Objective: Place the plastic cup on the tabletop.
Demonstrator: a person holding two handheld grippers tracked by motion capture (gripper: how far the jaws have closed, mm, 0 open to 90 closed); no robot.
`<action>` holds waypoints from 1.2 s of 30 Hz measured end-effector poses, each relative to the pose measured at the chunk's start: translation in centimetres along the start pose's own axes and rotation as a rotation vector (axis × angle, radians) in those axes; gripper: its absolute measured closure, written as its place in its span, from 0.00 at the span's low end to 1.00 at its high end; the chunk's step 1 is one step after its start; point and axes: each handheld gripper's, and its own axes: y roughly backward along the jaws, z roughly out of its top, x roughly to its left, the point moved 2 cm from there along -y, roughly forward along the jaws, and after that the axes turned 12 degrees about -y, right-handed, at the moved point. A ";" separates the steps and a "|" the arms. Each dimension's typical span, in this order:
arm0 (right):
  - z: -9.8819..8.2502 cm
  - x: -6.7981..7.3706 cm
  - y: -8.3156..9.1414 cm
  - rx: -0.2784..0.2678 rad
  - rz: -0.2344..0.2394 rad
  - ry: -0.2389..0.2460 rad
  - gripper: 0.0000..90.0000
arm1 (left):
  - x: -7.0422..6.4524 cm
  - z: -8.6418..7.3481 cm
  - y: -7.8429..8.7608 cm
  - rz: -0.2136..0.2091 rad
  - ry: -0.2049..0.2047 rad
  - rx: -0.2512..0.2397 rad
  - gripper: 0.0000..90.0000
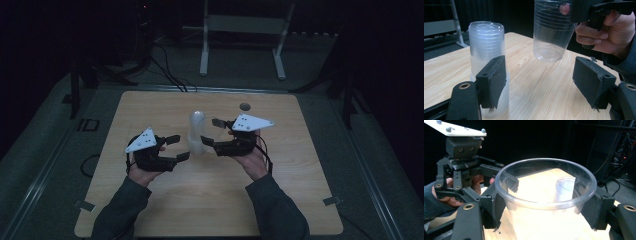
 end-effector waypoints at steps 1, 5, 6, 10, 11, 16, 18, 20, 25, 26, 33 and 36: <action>0.0 0.0 0.0 0.002 -0.007 0.005 0.32 | 0.0 0.0 0.0 0.000 0.001 -0.001 0.30; -0.3 0.0 0.1 0.018 -0.039 0.031 0.32 | 0.0 0.0 0.0 0.000 -0.001 -0.001 0.30; -0.3 0.0 0.1 0.018 -0.039 0.031 0.32 | 0.0 0.0 0.0 0.000 -0.001 -0.001 0.30; -0.5 -0.1 0.2 0.023 -0.050 0.037 0.32 | 0.0 0.0 0.0 -0.001 0.002 0.000 0.30; -0.6 -0.1 0.3 0.022 -0.053 0.036 0.32 | 0.0 0.0 0.0 -0.001 0.000 0.001 0.30; -0.8 -0.4 0.7 0.017 -0.066 0.028 0.32 | 0.0 0.1 0.2 0.003 -0.003 -0.001 0.30; -1.0 -0.6 0.9 0.017 -0.073 0.029 0.32 | 0.1 0.1 0.2 0.007 0.001 -0.003 0.30; -1.2 -0.7 1.1 0.017 -0.076 0.028 0.32 | 0.1 0.1 0.2 0.009 0.003 -0.005 0.30; -1.6 -1.1 1.5 0.017 -0.089 0.014 0.32 | 0.1 0.1 0.3 0.009 0.002 -0.002 0.30; -1.7 -1.2 1.5 0.017 -0.090 0.013 0.32 | 0.1 0.1 0.2 0.009 0.003 -0.003 0.30; -2.3 -1.6 1.8 0.019 -0.102 0.003 0.32 | 0.1 0.1 0.3 0.011 0.003 -0.006 0.30; -2.5 -1.8 2.0 0.018 -0.107 -0.002 0.32 | 0.2 0.1 0.4 0.012 0.004 -0.005 0.30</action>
